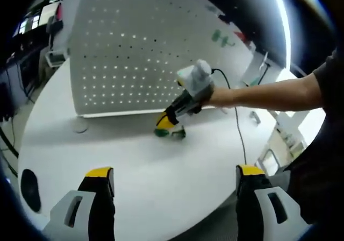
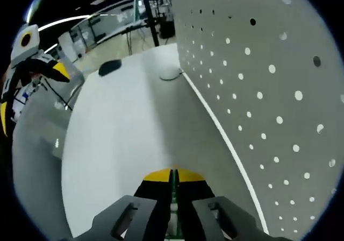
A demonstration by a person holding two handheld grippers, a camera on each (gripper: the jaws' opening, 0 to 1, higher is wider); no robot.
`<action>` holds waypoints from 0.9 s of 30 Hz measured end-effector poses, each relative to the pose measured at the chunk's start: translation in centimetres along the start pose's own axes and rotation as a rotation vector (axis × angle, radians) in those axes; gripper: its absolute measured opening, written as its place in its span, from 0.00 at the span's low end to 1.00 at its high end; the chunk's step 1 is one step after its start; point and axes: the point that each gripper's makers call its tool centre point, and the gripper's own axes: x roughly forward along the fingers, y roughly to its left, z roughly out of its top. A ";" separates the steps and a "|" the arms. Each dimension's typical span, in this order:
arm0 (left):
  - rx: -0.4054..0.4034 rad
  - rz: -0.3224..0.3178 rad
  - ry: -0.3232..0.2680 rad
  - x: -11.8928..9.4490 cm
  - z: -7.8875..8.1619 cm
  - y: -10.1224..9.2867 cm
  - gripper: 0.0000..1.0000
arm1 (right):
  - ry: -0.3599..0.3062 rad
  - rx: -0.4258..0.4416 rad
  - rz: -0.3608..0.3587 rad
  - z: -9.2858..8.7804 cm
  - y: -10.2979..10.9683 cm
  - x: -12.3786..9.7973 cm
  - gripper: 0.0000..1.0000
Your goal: Insert the hook assembly into the mounting plate slot until the hook locks in place.
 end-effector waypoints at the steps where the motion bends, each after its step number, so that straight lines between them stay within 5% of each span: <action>1: 0.000 0.000 -0.002 0.0 0.1 0.0 0.96 | -0.010 0.018 -0.016 0.1 -0.3 -0.2 0.00; 16: 0.039 0.006 -0.040 -0.9 1.5 -1.2 1.00 | -0.090 0.057 -0.118 1.3 -1.0 -3.2 0.00; 27: 0.032 0.013 -0.101 -1.8 3.5 -1.8 1.00 | -0.302 0.121 -0.192 5.3 0.7 -8.8 0.00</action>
